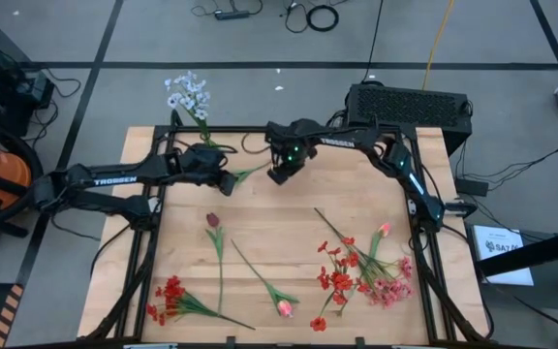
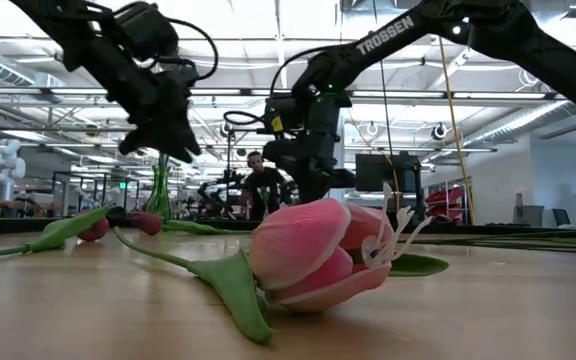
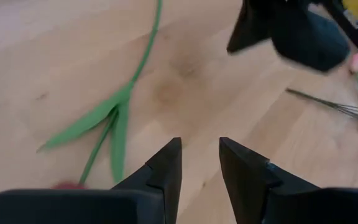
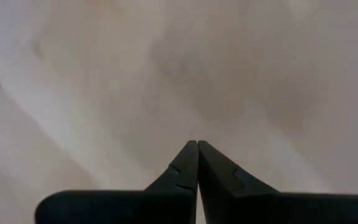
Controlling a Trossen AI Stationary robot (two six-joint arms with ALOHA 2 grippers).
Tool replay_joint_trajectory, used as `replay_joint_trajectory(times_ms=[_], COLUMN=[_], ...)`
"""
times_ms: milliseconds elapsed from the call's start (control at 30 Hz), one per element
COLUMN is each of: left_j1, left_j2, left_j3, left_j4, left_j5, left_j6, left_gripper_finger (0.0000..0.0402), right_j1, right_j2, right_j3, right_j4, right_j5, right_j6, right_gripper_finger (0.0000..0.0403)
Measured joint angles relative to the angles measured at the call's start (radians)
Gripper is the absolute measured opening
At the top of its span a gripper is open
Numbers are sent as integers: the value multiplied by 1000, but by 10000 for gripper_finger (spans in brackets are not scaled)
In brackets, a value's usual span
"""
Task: Sort flowers into vase by color
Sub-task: Put the top red tulip into the transparent vase
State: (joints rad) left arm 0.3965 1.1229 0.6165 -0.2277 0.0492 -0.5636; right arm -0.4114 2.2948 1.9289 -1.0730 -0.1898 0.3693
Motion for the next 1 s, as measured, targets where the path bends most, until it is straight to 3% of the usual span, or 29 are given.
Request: replay_joint_trajectory(times_ms=[200, 367, 500, 767, 933, 1000], left_j1=[0, 14, 38, 72, 74, 75], left_j2=[191, 336, 428, 550, 595, 605], left_j3=[95, 182, 204, 208, 209, 211], left_j4=[1, 7, -9, 27, 41, 41], left_j5=[2, -86, -99, -100, -103, -59], left_j6=[156, 253, 286, 293, 337, 338], left_gripper_finger=[83, 77, 77, 77, 77, 77], right_j1=[82, 137, 161, 177, 179, 179], right_j2=[0, -14, -55, -179, -237, -246], right_j3=[0, -1, -2, -2, 2, 1], right_j4=[-119, -159, -160, -172, -148, -146], right_j5=[0, 8, 32, 185, 214, 219], right_j6=[-20, -9, 13, 38, 38, 38], right_gripper_finger=[0, 0, 0, 0, 0, 0])
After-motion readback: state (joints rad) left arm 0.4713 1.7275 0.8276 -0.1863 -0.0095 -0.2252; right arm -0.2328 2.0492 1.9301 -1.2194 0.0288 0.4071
